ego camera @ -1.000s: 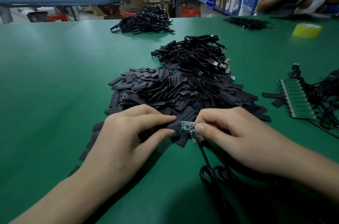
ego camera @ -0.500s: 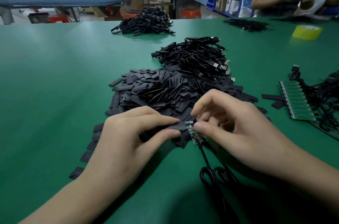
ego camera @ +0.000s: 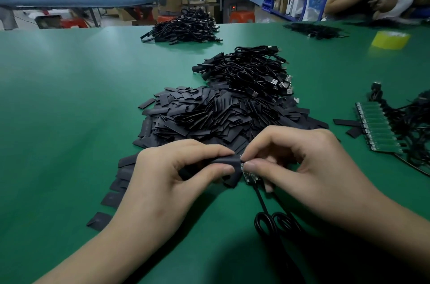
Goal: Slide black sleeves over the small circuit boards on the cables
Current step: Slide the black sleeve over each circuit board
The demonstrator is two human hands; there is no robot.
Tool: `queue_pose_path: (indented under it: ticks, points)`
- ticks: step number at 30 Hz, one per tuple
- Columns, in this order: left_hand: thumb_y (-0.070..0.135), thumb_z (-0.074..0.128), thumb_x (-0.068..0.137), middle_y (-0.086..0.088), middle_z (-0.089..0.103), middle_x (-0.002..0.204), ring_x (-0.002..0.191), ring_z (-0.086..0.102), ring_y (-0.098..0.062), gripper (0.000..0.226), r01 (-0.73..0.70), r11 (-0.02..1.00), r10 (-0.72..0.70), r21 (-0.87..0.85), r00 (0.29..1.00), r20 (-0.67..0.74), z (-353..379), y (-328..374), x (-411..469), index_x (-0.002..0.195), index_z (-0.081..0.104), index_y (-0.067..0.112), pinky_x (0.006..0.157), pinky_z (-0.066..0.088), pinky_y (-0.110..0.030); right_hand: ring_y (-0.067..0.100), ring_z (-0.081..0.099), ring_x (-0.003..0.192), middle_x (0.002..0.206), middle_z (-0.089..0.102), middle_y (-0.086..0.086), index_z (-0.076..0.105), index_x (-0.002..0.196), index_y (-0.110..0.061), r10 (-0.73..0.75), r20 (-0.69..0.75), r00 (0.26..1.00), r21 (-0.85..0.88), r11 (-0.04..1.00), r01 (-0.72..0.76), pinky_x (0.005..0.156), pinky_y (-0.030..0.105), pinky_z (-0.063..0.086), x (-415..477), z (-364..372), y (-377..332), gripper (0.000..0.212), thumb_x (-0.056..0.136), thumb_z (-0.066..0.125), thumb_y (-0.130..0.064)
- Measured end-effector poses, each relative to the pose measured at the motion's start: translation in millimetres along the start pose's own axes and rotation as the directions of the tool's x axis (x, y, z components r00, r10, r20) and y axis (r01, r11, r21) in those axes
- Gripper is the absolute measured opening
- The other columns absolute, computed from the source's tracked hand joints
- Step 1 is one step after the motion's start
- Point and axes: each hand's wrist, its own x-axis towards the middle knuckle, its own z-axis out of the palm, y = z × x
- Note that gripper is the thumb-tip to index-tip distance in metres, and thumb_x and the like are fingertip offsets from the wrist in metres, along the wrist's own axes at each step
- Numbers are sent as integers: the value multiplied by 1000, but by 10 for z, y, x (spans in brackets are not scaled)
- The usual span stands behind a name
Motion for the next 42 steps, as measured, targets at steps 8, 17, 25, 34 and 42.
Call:
queue_pose_path:
  ticks: [8,17,25,34,42]
  points:
    - [34,76,81,16,73,90,86,70,-4,19,-27,998,32,65,996,-85,-33,25,-3,99,79,30,77,49,-15,22,73,65,83,78,6,72,90,-23,262,222,939,319,891,-324,67,26,55,69,-65,8,11,91,63,-30]
    - [31,81,80,13,71,98,91,68,-5,20,-78,989,96,129,985,-145,-20,25,17,100,80,27,83,48,-14,19,66,55,74,75,9,72,86,-17,255,202,946,408,856,-318,58,22,52,37,18,-36,14,98,66,-14]
    - [45,84,74,17,72,107,98,72,-8,46,61,996,-71,-65,986,-153,47,2,-11,117,74,33,90,56,-26,8,65,66,72,69,-14,72,85,-27,-50,-108,993,-146,989,34,59,17,49,-37,73,-114,10,91,75,-20]
    - [41,82,75,13,72,118,110,70,-11,59,6,993,-22,-117,991,-134,34,16,-10,130,64,31,97,55,-30,-4,65,75,79,70,-21,74,93,-28,-133,-56,990,-190,974,120,65,10,43,-14,27,-142,7,94,69,-23]
    - [31,83,77,7,70,121,117,67,-19,55,-68,992,55,-102,991,-119,29,56,-1,129,64,27,99,53,-37,5,71,74,77,72,-18,76,90,-28,-80,-111,991,-32,997,77,65,18,52,-6,25,-118,5,89,73,-23]
